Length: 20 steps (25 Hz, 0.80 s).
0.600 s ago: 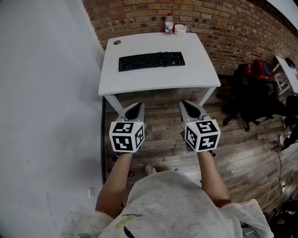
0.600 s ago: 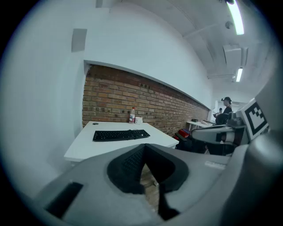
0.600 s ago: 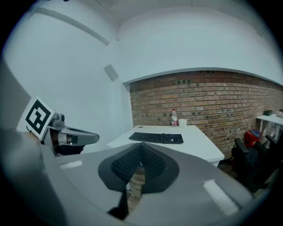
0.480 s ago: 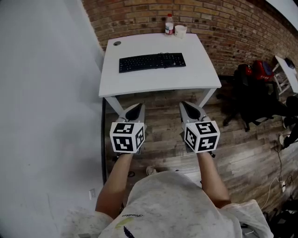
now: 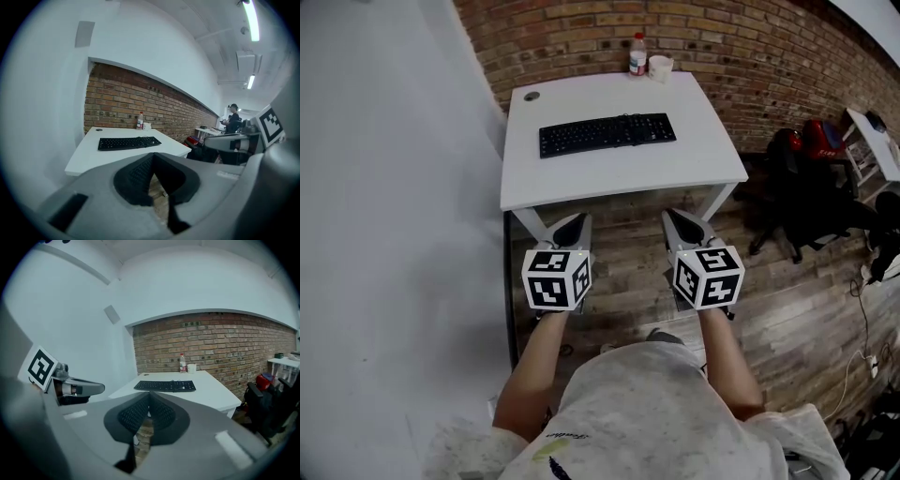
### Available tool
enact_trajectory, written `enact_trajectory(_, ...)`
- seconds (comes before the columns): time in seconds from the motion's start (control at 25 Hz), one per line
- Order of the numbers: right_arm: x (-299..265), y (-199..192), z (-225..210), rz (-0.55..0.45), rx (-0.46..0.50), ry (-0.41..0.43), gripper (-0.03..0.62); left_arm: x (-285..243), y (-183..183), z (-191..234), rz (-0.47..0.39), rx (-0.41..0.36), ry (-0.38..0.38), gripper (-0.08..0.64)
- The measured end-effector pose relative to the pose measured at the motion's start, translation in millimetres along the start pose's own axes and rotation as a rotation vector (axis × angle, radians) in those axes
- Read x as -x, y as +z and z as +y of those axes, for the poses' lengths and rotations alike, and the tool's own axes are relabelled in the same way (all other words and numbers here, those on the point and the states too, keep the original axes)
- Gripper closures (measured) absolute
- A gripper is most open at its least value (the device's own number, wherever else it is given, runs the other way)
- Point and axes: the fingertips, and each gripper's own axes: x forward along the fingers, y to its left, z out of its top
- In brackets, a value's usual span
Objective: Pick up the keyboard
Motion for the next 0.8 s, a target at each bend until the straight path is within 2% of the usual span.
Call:
enact_trajectory(0.24, -28, 1, -15, 0.006, 0.003, -0.008, 0.582, -25, 0, 13, 0.015, -0.002, 0.000, 0.568)
enact_trajectory(0.52, -81, 9, -51, 0.024, -0.005, 0.020, 0.581, -71, 8, 49, 0.032, 0.028, 0.069, 0.568)
enact_trajectory(0.8, -128, 24, -97, 0.048, -0.006, 0.049, 0.581, -127, 32, 64, 0.043, 0.054, 0.110, 0.566)
